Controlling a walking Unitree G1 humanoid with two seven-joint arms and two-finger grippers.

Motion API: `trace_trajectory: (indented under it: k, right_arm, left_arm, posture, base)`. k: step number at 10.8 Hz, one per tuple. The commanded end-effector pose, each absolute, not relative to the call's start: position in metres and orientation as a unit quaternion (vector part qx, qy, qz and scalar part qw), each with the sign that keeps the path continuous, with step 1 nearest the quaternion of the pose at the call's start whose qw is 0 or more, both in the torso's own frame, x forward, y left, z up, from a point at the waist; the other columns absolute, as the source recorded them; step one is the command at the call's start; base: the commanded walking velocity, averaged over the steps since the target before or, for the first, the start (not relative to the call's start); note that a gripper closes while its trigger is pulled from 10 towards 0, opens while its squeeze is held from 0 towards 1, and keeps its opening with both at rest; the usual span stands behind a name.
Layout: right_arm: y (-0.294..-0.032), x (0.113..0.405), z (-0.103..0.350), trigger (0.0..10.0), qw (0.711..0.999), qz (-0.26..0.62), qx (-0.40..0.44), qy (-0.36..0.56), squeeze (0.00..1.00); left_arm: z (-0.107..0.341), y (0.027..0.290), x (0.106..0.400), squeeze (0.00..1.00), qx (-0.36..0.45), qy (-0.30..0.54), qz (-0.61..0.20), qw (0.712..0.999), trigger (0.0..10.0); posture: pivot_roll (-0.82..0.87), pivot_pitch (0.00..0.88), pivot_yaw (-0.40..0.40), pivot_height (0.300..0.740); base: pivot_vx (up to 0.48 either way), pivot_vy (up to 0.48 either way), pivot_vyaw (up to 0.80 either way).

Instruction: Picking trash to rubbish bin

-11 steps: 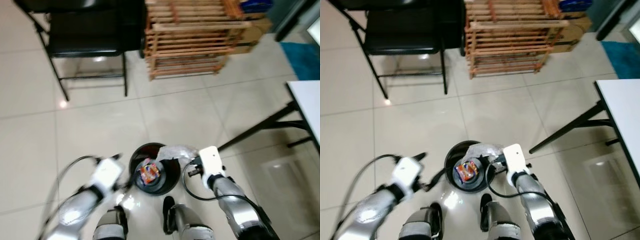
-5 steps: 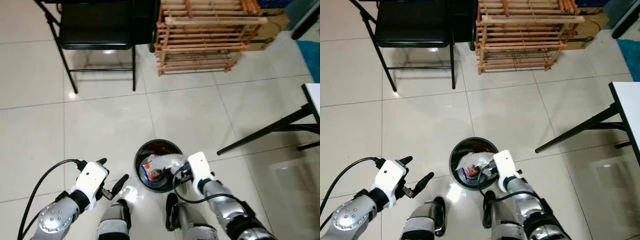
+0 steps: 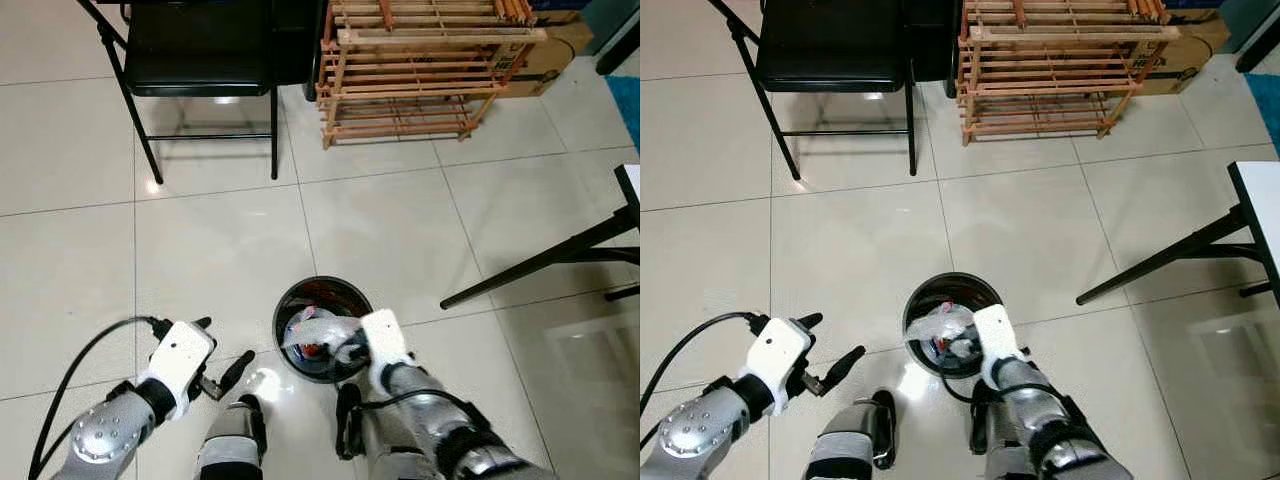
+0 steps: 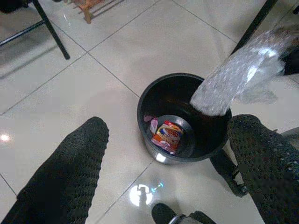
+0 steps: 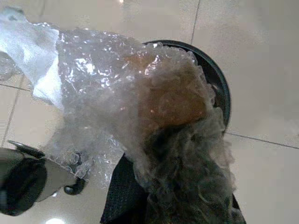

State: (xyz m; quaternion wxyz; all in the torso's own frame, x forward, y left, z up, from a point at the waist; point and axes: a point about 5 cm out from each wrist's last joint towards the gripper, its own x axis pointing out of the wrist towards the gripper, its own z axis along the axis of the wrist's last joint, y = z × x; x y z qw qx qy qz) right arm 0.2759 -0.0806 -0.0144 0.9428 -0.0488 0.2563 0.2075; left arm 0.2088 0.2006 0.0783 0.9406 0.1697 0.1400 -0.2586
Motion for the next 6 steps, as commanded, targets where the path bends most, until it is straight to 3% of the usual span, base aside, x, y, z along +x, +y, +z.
trace_trajectory:
  k: [1,6]
  right_arm:
    - [-0.079,0.266,-0.024,10.0,0.937,0.206,-0.045,0.279,0.0]
    - [-0.045,0.266,-0.016,10.0,0.933,0.235,0.0,0.271,0.0]
  left_arm:
    - [0.074,0.2,0.203,1.0,0.161,0.155,-0.266,0.938,10.0]
    - [0.074,0.2,0.202,1.0,0.159,0.163,-0.267,0.937,10.0]
  posture:
    - [0.5,0.39,-0.078,0.74]
    - [0.5,0.391,-0.076,0.74]
  base:
    - [0.0,0.0,0.0]
    - [0.0,0.0,0.0]
